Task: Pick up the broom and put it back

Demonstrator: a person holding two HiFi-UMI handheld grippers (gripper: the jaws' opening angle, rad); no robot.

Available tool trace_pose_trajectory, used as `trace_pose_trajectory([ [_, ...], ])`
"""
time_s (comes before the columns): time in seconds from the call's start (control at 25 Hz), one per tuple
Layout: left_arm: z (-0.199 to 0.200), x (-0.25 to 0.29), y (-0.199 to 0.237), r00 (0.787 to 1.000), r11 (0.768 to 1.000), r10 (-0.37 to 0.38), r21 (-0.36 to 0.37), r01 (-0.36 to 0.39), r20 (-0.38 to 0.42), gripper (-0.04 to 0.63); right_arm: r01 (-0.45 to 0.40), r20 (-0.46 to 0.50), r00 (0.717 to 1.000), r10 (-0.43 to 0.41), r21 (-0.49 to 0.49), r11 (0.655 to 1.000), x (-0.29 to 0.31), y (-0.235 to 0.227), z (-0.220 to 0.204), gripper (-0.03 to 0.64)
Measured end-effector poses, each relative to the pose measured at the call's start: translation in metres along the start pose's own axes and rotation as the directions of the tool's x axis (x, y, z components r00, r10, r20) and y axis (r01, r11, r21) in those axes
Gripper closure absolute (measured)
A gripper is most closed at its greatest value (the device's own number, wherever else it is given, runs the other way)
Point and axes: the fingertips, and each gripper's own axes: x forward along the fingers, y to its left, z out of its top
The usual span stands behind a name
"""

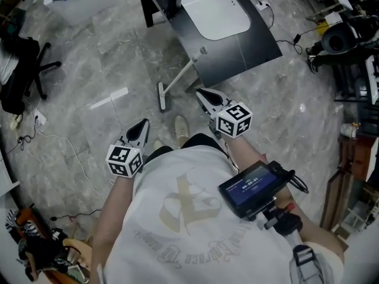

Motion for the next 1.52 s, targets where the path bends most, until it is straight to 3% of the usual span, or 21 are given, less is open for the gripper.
trace_pose_trajectory([
  [0.24, 0.003, 0.021, 0.012, 0.999, 0.998, 0.044, -0.036, -0.044, -0.016, 0.583, 0.009, -0.037, 0.999, -0.009, 0.008, 1.000, 0.025, -0.038, -0.002, 0.597],
  [0.6, 0.016, 0.014, 0.015, 0.996, 0.995, 0.084, -0.057, -0.084, 0.011, 0.583, 0.040, -0.050, 0.998, -0.040, -0.018, 0.999, 0.033, -0.056, 0.011, 0.584],
  [0.92, 0.022, 0.026, 0.023, 0.994, 0.991, 0.112, -0.079, -0.111, 0.009, 0.583, 0.061, -0.081, 0.995, -0.063, -0.029, 0.998, 0.053, -0.085, 0.017, 0.484],
  [1.16, 0.025, 0.022, 0.027, 0.989, 0.986, 0.146, -0.087, -0.144, 0.019, 0.583, -0.007, -0.060, 0.998, 0.007, 0.004, 1.000, 0.062, -0.096, 0.027, 0.422],
  [1.52, 0.027, 0.026, 0.033, 0.980, 0.976, 0.196, -0.105, -0.191, 0.031, 0.583, -0.062, -0.076, 0.995, 0.059, -0.041, 0.997, 0.090, -0.104, 0.030, 0.419],
])
